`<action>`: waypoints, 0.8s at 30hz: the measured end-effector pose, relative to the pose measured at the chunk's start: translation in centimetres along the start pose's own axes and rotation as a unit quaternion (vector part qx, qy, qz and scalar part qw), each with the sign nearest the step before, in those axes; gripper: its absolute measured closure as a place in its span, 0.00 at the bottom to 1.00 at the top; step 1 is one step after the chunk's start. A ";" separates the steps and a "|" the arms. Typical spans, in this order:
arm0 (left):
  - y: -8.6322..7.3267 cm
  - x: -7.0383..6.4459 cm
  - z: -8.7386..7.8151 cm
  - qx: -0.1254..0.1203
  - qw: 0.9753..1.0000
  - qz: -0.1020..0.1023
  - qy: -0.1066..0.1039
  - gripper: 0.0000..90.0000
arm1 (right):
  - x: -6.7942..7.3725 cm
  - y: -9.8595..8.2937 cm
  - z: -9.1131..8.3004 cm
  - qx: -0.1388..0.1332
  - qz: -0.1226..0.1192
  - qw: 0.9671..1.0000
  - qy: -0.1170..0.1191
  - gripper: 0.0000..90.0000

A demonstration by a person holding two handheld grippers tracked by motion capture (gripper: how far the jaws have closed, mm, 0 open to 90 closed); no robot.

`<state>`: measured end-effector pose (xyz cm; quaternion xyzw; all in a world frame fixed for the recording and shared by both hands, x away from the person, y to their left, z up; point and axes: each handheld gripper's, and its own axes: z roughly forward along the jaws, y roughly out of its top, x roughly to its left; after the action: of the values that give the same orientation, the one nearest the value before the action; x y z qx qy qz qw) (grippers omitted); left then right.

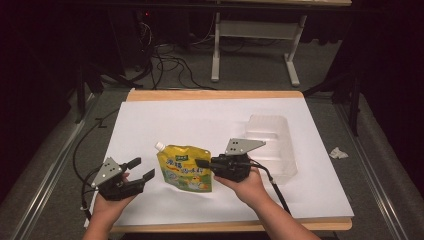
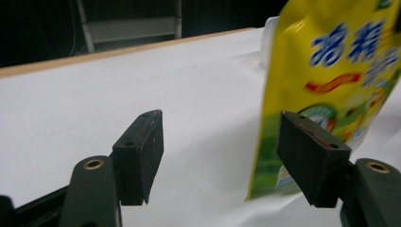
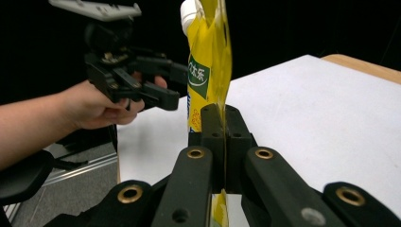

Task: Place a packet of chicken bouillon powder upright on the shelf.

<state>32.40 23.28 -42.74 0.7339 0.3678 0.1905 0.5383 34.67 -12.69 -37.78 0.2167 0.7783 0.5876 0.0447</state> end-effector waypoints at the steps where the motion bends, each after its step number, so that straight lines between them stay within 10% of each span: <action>1: -0.1 0.2 0.0 -0.001 1.000 -0.006 0.003 0.36 | 0.0 0.1 -0.2 -0.002 0.000 1.000 -0.002 1.00; 24: -1.8 0.4 1.3 0.048 0.998 0.015 0.042 0.29 | -0.9 1.8 -5.9 -0.028 -0.017 0.999 -0.041 1.00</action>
<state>32.98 22.97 -44.89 0.7559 0.3876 0.2113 0.4834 34.09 -17.98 -34.45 0.2263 0.7625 0.5991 0.0923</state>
